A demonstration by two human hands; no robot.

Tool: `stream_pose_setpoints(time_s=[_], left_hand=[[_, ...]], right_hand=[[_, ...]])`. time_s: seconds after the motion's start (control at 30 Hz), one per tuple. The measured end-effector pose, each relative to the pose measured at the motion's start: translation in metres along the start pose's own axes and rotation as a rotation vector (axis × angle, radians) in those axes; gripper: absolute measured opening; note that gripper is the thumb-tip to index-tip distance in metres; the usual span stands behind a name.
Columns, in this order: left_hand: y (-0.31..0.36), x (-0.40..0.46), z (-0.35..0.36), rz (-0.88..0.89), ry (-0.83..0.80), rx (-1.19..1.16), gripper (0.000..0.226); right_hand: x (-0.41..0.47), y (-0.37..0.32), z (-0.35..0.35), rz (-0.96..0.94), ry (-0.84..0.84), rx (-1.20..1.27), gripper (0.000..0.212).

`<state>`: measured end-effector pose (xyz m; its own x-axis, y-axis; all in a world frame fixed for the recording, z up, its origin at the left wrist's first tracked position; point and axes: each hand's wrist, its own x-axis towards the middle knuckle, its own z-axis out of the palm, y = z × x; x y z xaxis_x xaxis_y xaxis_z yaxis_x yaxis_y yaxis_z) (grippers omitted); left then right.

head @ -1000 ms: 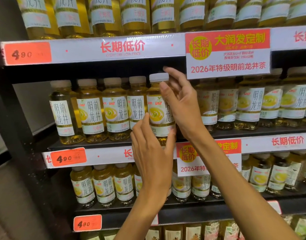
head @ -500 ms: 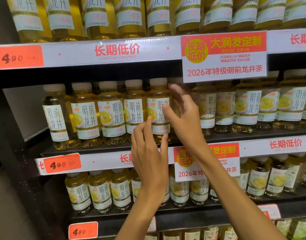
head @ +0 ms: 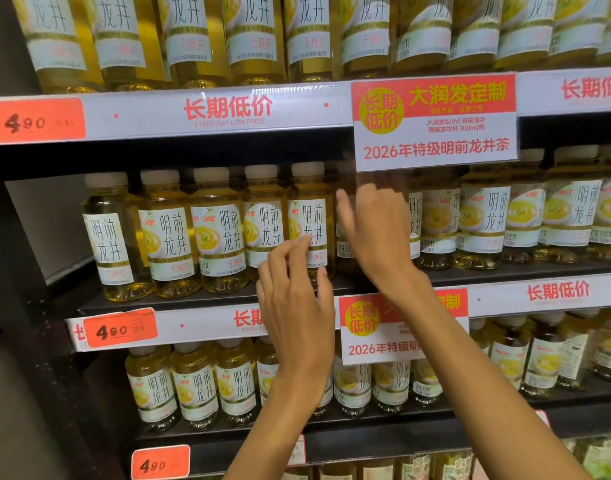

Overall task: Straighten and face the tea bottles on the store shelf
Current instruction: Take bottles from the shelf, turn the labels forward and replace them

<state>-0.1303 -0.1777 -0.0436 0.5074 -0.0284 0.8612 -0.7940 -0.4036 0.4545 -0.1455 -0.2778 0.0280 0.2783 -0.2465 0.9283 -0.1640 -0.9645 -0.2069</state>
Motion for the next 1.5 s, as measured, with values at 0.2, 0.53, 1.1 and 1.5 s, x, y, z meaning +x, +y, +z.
stream_pose_setpoints(time_s=[0.2,0.53,1.1,1.5], left_hand=[[0.001,-0.004,0.000,0.015,-0.045,-0.042,0.033],[0.003,-0.007,0.003,0.042,-0.102,-0.115,0.032],[0.006,-0.011,0.005,0.125,-0.252,-0.143,0.060],[0.024,-0.039,-0.034,0.032,-0.530,-0.716,0.064]], right_hand=[[0.015,0.010,0.006,0.007,-0.257,-0.276,0.031],[-0.005,0.017,-0.012,-0.025,0.077,0.166,0.028],[-0.064,0.010,-0.024,0.049,0.261,0.670,0.049],[-0.067,0.009,-0.099,0.220,0.012,1.108,0.051]])
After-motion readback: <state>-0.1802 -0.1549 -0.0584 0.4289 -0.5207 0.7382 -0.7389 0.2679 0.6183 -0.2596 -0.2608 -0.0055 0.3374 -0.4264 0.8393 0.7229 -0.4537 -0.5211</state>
